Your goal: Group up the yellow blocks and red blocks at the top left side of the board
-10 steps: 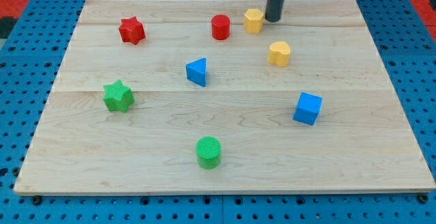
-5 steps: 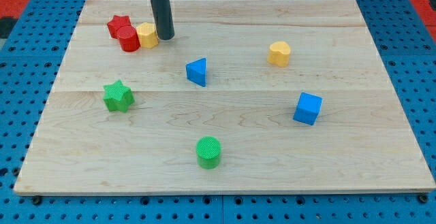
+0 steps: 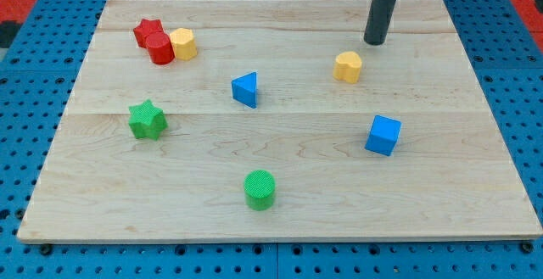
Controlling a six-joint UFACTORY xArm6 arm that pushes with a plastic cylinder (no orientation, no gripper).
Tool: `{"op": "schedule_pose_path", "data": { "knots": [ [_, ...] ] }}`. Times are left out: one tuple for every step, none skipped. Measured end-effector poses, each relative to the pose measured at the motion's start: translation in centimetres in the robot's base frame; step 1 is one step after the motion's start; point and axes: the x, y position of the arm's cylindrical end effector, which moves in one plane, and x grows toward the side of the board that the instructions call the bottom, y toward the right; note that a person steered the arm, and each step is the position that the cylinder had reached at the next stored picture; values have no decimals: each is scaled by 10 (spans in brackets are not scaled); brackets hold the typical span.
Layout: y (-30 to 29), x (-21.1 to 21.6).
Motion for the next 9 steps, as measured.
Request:
{"op": "schedule_pose_path", "data": {
  "knots": [
    [-22, 20],
    [-64, 36],
    [-25, 44],
    [32, 58],
    [-15, 88],
    [-100, 70],
    [-177, 64],
    [-228, 32],
    [-259, 29]
  ]
}}
